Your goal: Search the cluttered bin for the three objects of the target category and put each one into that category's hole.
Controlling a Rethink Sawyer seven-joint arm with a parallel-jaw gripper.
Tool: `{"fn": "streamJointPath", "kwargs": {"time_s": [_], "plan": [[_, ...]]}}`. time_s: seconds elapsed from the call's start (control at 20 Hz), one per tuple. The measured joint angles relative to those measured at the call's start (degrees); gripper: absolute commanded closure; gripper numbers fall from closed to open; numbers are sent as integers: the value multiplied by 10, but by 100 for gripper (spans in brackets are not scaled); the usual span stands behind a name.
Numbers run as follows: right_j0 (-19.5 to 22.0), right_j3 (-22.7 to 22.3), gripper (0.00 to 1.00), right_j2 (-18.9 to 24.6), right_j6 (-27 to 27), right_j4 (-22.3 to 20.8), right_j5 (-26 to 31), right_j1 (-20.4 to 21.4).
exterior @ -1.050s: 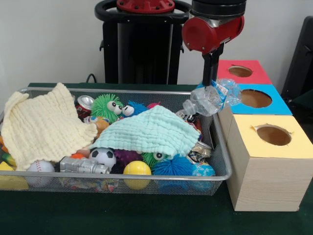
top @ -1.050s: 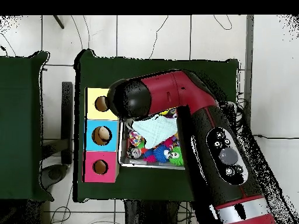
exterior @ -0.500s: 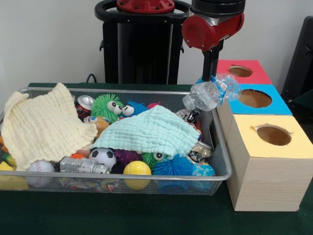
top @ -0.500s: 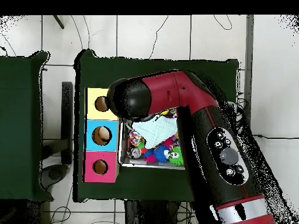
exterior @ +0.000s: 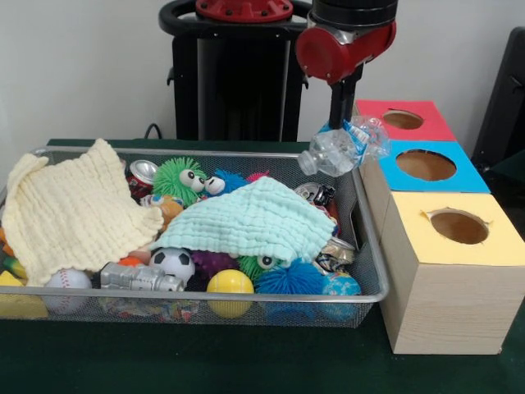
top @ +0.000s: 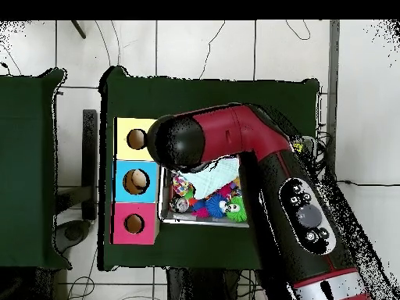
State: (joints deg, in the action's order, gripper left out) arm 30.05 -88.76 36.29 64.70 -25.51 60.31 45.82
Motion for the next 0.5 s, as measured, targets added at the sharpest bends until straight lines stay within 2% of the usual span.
{"fn": "streamJointPath", "kwargs": {"time_s": [0.5], "plan": [[8, -24, 100, 0, 0, 2, 0, -1]]}}
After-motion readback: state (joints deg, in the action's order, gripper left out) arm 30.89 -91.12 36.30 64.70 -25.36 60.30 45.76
